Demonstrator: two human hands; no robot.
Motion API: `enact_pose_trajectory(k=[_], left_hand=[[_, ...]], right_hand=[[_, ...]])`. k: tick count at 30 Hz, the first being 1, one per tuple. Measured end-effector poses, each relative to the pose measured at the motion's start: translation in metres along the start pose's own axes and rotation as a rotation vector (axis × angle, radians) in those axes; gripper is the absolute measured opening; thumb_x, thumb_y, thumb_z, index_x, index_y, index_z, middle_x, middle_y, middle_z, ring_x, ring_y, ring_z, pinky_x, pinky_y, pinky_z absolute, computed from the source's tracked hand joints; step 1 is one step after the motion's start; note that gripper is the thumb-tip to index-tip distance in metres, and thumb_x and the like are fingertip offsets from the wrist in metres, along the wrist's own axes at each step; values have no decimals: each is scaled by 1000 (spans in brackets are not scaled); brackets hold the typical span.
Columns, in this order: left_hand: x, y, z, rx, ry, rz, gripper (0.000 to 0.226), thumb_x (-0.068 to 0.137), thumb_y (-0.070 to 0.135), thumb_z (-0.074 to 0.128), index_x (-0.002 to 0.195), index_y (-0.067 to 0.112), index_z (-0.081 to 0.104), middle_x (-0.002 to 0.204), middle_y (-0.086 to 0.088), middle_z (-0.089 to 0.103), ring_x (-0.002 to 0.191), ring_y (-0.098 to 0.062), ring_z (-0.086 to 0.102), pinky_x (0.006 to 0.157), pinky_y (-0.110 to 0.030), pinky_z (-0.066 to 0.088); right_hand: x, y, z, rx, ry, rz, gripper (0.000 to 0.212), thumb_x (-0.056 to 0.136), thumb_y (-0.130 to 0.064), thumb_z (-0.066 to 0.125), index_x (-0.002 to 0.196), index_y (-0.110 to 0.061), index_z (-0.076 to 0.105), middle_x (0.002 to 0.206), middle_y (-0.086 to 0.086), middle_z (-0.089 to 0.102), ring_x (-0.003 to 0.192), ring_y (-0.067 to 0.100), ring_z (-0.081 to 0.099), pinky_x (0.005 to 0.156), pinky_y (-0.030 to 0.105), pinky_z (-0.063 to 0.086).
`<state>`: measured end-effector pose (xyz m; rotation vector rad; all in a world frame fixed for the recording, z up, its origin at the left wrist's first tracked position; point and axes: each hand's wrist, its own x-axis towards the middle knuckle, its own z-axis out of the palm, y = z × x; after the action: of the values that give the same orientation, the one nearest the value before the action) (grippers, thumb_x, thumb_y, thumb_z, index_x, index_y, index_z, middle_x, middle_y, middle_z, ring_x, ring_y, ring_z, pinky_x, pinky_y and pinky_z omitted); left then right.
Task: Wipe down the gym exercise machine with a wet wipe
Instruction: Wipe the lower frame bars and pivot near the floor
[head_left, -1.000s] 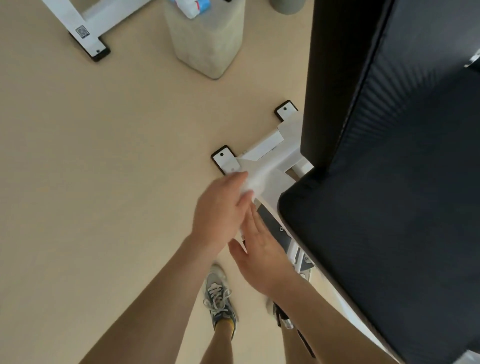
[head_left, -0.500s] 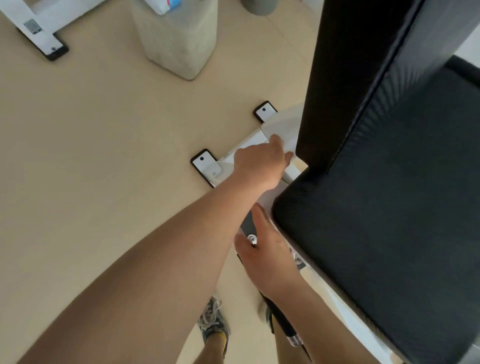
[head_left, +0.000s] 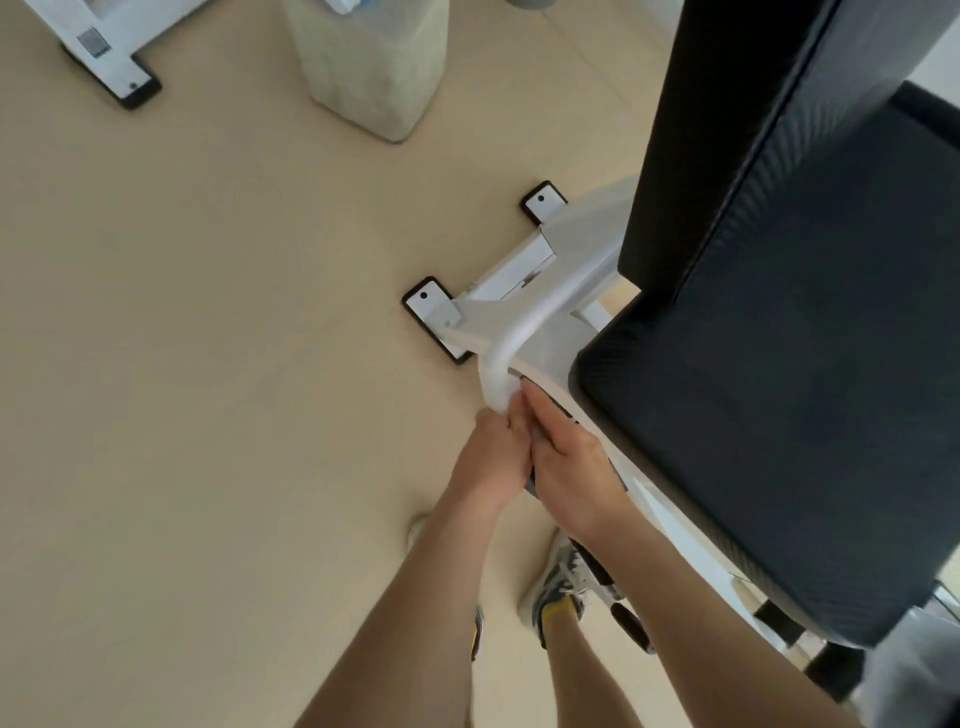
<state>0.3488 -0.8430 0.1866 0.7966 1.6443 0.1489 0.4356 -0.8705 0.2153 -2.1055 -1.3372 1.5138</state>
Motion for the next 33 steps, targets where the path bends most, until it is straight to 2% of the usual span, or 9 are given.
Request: enact_pose_trajectory(k=[5,11,15,17,20,22,24,28,33], left_hand=[[-27,-12,16,-138,-11,-9,56,102,52,19,115,8,50,104,-6,62,92,-22,57,79,-31,41],[-69,-45,55,8,-102,8,45,104,44,23,108,8,50,95,-5,61,98,-27,61,68,-26,36],[-87,-52,63,-129,-142,-74,48,101,44,34,137,14,44,131,-3,55,123,-23,52,92,-29,40],[-90,-52,58,-238,69,-87,57,94,53,42,138,17,42,136,0,52,127,-23,48,98,-34,39],[-90,-44,47,-379,372,83,31,96,41,48,123,27,52,114,9,62,106,-5,57,85,-21,45],[-80,-30,46,-404,326,122,20,99,33,45,115,27,56,95,12,63,82,9,57,62,-5,39],[-67,-19,48,-464,277,99,23,101,29,41,111,19,60,87,7,63,72,4,58,52,-5,38],[-70,-30,64,-203,338,19,38,105,32,30,87,12,57,72,6,54,66,-7,51,55,-23,34],[-115,-58,106,-24,363,5,40,104,35,30,74,18,49,71,4,55,70,-17,52,61,-26,28]], right_hand=[[-32,6,-14,-217,-121,-51,53,103,-13,31,152,-33,27,124,-6,56,107,11,57,89,19,40],[-68,30,-32,-368,-90,-77,41,102,-19,37,141,-32,45,95,-12,58,80,7,57,75,27,48],[-58,34,-38,-305,5,-34,32,100,-35,46,129,-31,56,109,-7,69,94,12,66,84,37,55],[-40,31,-34,-272,-19,-29,31,100,-36,47,126,-25,58,110,-5,67,99,13,63,89,37,54],[-22,24,-21,-245,-35,-102,22,100,-30,47,98,-14,62,80,2,66,74,20,63,73,42,54],[-16,26,-16,-179,-13,-137,23,100,-24,47,90,-10,62,72,6,63,66,22,60,64,36,52],[-14,30,-18,-112,-18,-136,23,100,-21,47,90,-8,63,71,8,63,62,18,57,54,26,44],[-33,46,-32,-127,-27,-92,24,102,-20,46,104,-14,69,75,1,66,63,2,57,56,12,42],[-83,69,-36,-408,101,-104,30,101,-30,49,125,-23,65,87,7,72,75,23,66,69,29,51]])
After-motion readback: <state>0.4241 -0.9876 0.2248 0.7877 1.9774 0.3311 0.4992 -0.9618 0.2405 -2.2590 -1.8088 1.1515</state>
